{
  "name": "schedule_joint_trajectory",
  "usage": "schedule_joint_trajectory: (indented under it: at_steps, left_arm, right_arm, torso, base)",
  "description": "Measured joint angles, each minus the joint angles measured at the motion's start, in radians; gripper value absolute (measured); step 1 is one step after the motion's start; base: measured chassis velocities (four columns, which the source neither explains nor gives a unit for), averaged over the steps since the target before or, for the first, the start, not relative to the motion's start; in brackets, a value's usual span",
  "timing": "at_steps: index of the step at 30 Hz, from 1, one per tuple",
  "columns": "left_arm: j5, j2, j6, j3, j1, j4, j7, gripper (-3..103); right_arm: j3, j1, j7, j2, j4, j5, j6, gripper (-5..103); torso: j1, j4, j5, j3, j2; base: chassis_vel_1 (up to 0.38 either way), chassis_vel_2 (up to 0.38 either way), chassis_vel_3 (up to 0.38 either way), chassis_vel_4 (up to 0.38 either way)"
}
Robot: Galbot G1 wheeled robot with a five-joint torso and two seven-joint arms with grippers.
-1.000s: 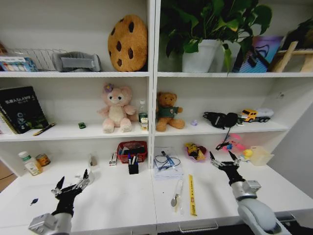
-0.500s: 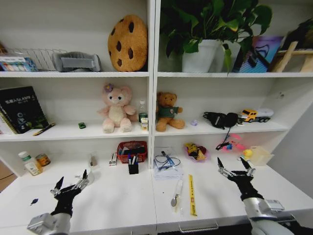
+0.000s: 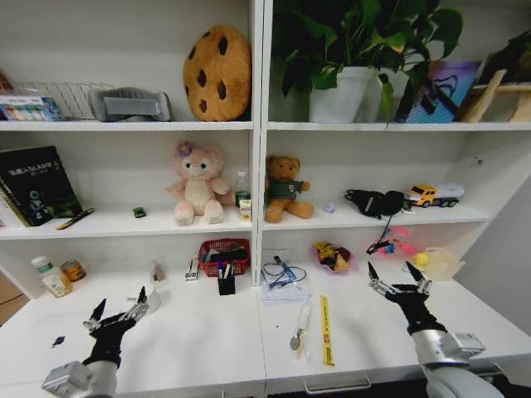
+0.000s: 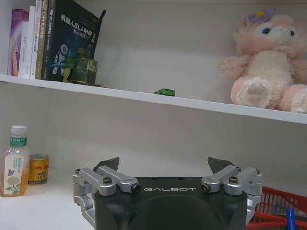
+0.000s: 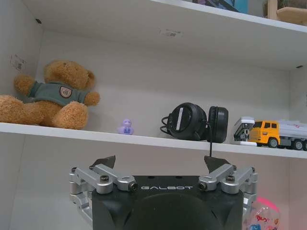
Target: Organize the objects on the table.
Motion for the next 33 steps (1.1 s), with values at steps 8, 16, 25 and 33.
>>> schedule_joint_trajectory:
  at_steps: [8,16,25,33]
  left_arm:
    - [-0.002,0.003,0.0,0.002,-0.004,-0.002,0.004,100]
    - [-0.002,0.004,0.003,0.003,-0.002,-0.004,0.006,100]
    - [-0.001,0.004,0.003,0.004,-0.001,-0.005,0.007,100]
    - [-0.001,0.004,0.004,0.004,-0.001,-0.005,0.007,100]
  right_arm:
    - [-0.004,-0.005,-0.001,0.012,-0.004,-0.006,0.002,100]
    - [-0.005,-0.011,-0.012,0.021,-0.006,0.001,0.01,100]
    - [-0.006,-0.011,-0.013,0.021,-0.007,0.002,0.011,100]
    - [-0.005,-0.01,-0.013,0.02,-0.007,0.002,0.011,100]
  torso:
    - [0.0,0.0001,0.0,0.0,0.0]
    - [0.0,0.0001,0.0,0.0,0.0]
    - [0.0,0.0001,0.0,0.0,0.0]
    - [0.0,0.0,0.0,0.0,0.0]
  base:
    - [0.0,0.0,0.0,0.0]
    - [0.0,0.0,0.0,0.0]
    - [0.0,0.0,0.0,0.0]
    - [0.0,0.0,0.0,0.0]
